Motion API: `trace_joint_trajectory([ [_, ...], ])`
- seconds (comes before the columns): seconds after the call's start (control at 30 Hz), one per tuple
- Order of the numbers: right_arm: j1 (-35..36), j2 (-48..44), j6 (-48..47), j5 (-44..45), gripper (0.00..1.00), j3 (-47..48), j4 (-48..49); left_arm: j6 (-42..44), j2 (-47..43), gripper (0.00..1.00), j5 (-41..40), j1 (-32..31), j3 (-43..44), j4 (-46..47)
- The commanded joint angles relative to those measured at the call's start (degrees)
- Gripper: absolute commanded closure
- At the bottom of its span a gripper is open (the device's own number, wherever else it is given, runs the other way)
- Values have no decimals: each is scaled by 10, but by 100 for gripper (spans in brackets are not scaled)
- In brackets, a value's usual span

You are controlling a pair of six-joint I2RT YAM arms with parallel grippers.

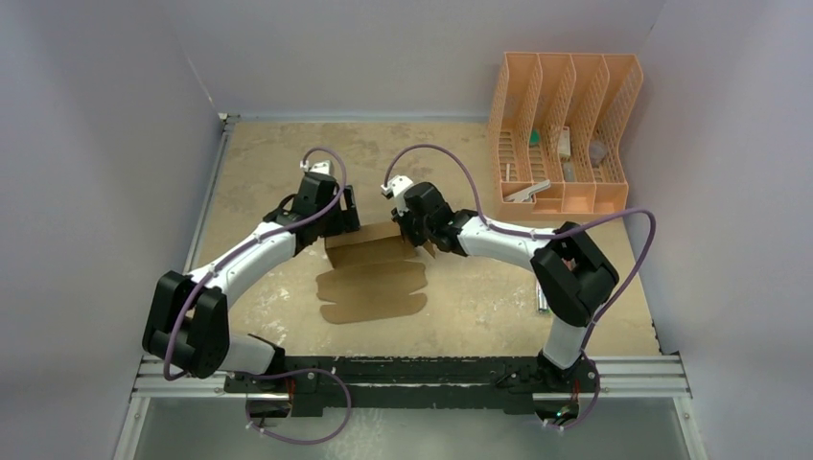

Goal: Fold the paper box

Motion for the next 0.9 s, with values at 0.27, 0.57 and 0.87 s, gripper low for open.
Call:
trace_joint_trajectory([
  [0.27,-13,19,23,12,80,52,26,-10,-25,22,-10,-4,2,-5],
  [0.57,-36,18,146,-40,80,46,34,-45,-42,22,12,-4,-40,31],
  [0.87,-37,17,99,-47,79,32,43,31,-52,23,-6,-4,21,-16],
])
